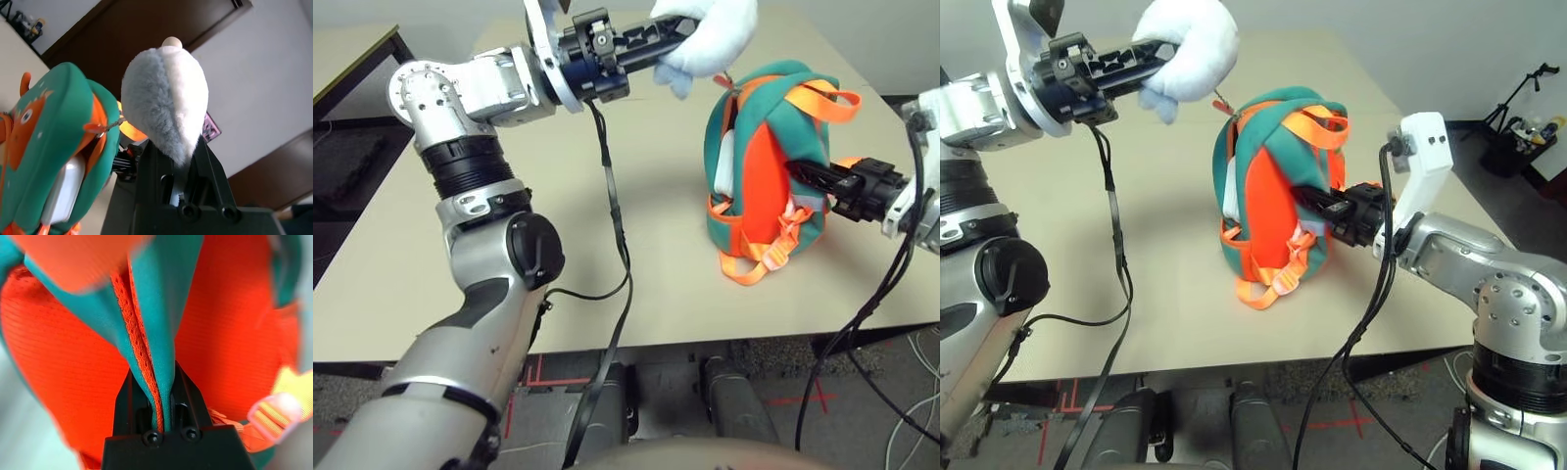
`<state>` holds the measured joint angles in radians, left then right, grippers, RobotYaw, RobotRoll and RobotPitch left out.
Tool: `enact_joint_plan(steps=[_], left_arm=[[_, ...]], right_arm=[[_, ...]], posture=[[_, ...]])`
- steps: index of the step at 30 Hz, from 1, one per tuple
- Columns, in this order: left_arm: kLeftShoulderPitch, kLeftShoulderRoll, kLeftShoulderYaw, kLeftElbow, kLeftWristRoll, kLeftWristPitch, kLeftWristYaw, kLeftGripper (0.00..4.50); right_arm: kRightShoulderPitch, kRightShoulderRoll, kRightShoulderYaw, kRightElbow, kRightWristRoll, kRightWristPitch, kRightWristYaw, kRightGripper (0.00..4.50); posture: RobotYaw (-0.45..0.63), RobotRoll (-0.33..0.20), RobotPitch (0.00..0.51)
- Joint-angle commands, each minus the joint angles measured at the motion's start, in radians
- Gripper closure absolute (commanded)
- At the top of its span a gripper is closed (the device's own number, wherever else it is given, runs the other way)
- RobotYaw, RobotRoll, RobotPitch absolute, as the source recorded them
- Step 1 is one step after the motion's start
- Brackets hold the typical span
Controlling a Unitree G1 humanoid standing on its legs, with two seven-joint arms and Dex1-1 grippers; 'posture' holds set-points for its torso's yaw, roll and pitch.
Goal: Put the pencil case into the backpack and zip it.
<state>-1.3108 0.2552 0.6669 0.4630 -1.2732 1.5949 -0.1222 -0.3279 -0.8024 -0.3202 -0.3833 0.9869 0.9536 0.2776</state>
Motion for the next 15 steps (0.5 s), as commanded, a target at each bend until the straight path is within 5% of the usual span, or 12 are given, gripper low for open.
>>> enact_joint_plan(steps=[1, 5, 9, 15], left_arm=[[-0.035, 0.025, 0.098, 0.031, -0.153, 0.0, 0.113, 4.1], [-0.005, 0.057, 0.065, 0.057, -0.332, -0.048, 0.229, 4.1], [0.078, 0.054, -0.028, -0.016, -0.647, -0.21, 0.457, 4.1], [0.146, 0.026, -0.026, -0.181, -0.699, -0.327, 0.551, 4.1]], right_arm=[[0.097, 0.001, -0.008, 0.011, -0.069, 0.01, -0.006, 4.26], [0.177, -0.007, -0.045, -0.017, -0.074, 0.008, 0.001, 4.26], [0.208, -0.001, -0.052, -0.002, -0.102, -0.022, 0.005, 4.26], [0.192, 0.006, -0.036, 0.021, -0.111, -0.038, 0.014, 4.26]], posture=[[-0.05, 0.0, 0.077], [-0.06, 0.0, 0.079], [-0.05, 0.0, 0.078], [-0.03, 0.0, 0.078]])
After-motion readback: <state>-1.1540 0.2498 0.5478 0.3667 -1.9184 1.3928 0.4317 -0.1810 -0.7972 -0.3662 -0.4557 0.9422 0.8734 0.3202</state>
